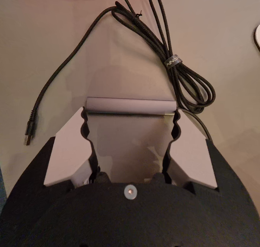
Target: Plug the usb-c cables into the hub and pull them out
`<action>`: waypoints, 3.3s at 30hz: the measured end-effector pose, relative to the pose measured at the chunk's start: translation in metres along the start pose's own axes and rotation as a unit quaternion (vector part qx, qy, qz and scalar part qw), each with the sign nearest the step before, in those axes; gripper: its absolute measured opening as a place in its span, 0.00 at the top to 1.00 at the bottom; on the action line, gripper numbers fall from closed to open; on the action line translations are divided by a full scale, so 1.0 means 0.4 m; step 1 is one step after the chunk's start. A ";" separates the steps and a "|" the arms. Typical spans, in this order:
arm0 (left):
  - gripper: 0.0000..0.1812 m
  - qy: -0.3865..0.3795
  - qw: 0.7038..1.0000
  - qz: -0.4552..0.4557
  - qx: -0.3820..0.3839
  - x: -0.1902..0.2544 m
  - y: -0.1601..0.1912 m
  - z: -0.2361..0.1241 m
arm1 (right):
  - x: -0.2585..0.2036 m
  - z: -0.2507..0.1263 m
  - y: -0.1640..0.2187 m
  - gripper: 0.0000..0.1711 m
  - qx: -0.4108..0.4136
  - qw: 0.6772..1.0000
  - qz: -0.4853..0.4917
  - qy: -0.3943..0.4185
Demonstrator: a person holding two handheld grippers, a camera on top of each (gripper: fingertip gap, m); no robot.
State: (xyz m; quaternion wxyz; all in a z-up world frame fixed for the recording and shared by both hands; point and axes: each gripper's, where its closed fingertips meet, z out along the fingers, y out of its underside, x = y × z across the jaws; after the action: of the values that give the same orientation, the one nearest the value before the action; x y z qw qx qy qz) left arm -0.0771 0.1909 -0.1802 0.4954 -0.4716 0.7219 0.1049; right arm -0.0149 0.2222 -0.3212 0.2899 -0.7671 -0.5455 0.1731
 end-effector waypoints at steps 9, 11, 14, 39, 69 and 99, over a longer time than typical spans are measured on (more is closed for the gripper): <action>0.96 0.005 1.000 0.000 0.000 0.004 0.007 -0.001 | 0.031 0.013 -0.004 0.27 -0.007 1.000 -0.020 0.001; 0.96 0.004 1.000 0.000 0.001 0.003 0.007 -0.001 | 0.034 0.019 -0.005 0.26 -0.005 1.000 -0.014 -0.006; 0.96 0.004 1.000 -0.002 0.002 0.004 0.008 0.000 | 0.043 0.023 -0.009 0.27 -0.001 1.000 -0.015 -0.010; 0.96 0.018 1.000 0.002 0.002 0.026 0.010 0.021 | -0.026 -0.104 -0.121 0.29 0.176 0.974 0.045 -0.137; 0.96 0.049 0.995 0.064 0.051 0.027 -0.046 -0.011 | -0.137 -0.236 -0.236 0.29 0.298 0.897 0.058 -0.321; 0.96 0.109 0.989 -0.006 0.101 0.060 -0.063 -0.005 | -0.152 -0.215 -0.229 0.29 0.261 0.915 0.026 -0.306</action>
State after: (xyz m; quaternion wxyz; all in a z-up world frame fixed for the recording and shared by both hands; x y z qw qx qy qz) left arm -0.0599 0.1624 -0.1908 0.4593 -0.4316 0.7760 -0.0237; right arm -0.0532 0.1649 -0.1997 0.2941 -0.5876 -0.5225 0.5434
